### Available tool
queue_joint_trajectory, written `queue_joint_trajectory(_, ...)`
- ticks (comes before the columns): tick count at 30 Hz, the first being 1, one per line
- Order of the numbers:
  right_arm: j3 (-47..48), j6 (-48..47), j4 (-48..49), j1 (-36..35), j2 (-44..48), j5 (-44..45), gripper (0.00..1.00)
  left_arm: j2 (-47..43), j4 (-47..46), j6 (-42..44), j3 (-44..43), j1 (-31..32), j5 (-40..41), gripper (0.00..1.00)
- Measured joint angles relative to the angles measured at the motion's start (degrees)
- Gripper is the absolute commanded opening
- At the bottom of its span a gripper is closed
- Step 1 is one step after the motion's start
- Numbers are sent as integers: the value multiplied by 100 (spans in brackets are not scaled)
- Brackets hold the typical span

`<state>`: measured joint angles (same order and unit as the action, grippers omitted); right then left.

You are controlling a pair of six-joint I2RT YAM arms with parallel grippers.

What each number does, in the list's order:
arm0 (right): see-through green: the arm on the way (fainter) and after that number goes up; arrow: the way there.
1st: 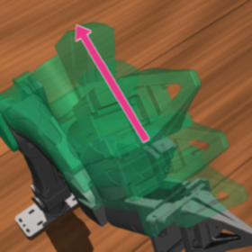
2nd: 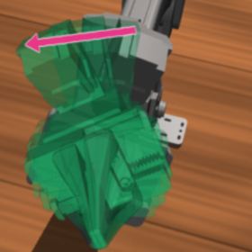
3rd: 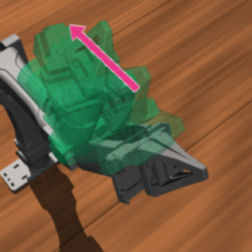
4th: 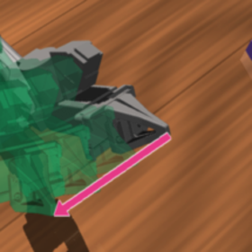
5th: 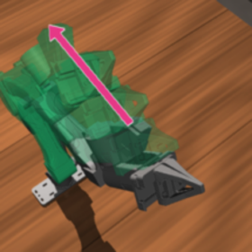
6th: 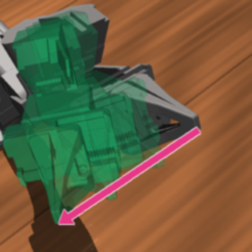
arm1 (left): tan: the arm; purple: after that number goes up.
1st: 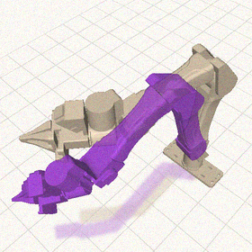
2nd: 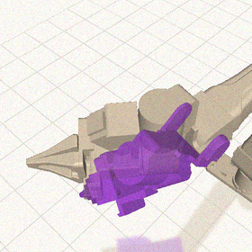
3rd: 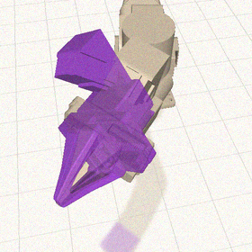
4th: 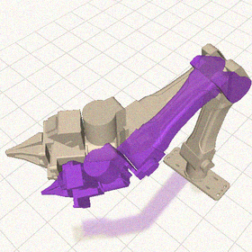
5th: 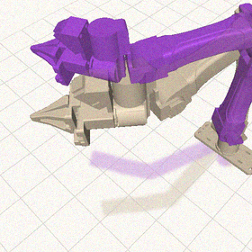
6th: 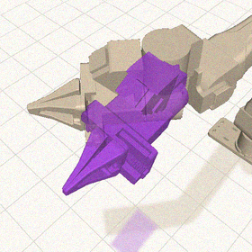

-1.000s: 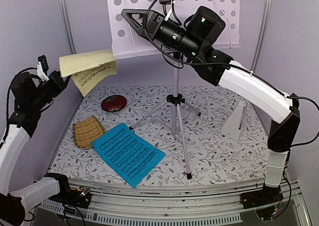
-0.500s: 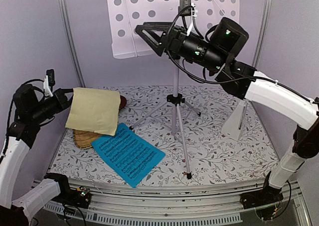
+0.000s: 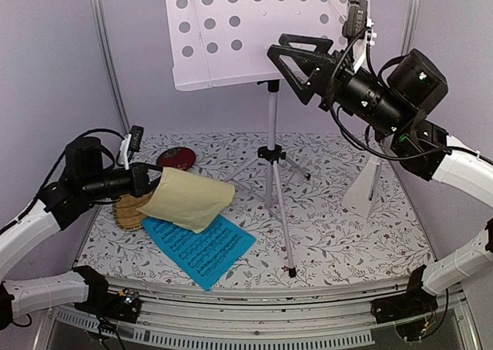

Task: Pack up the instrument practice props

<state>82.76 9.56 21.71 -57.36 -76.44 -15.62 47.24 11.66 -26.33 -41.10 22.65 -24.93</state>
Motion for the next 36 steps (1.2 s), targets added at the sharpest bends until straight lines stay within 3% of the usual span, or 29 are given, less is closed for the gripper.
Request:
queue_joint_trajectory(8,-1377,-205,-26,0,1064,769,88,0,-96,796,289,1445,1320,0)
queue_joint_trajectory(17,-2190,-385,-70,0,1692,1652,93,874,221,1580,424,2894,3298,0)
queue_joint_trajectory(27,-2503,-542,-153,0,1692,1993,97,2105,695,2238,-109,3095,5130,0)
queue_joint_trajectory(36,-2734,-608,-179,0,1725,2151,99,2492,1056,3180,-315,3373,5871,0)
